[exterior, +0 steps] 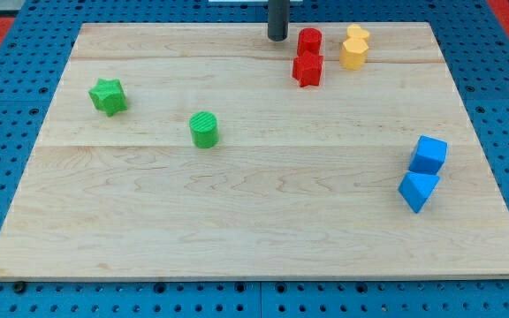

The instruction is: Group up the red star with the red circle and yellow blocks at the top right side

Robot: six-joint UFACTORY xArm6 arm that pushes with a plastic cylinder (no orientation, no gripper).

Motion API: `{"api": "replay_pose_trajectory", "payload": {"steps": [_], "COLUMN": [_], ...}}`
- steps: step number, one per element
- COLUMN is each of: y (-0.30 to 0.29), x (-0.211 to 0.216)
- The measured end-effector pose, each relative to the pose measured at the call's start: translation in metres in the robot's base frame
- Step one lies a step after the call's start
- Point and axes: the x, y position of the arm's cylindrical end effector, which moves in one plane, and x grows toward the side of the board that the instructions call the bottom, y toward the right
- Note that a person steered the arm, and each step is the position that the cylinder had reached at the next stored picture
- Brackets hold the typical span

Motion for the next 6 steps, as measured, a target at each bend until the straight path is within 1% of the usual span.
{"api": "replay_pose_trajectory", "payload": {"steps": [1,2,3,4,5,6], "y": [0.012,0.055,-0.009,-0.058,-0.009,0.046], "x": [0.008,0.011,0.032,0.068,0.096,0.094]}}
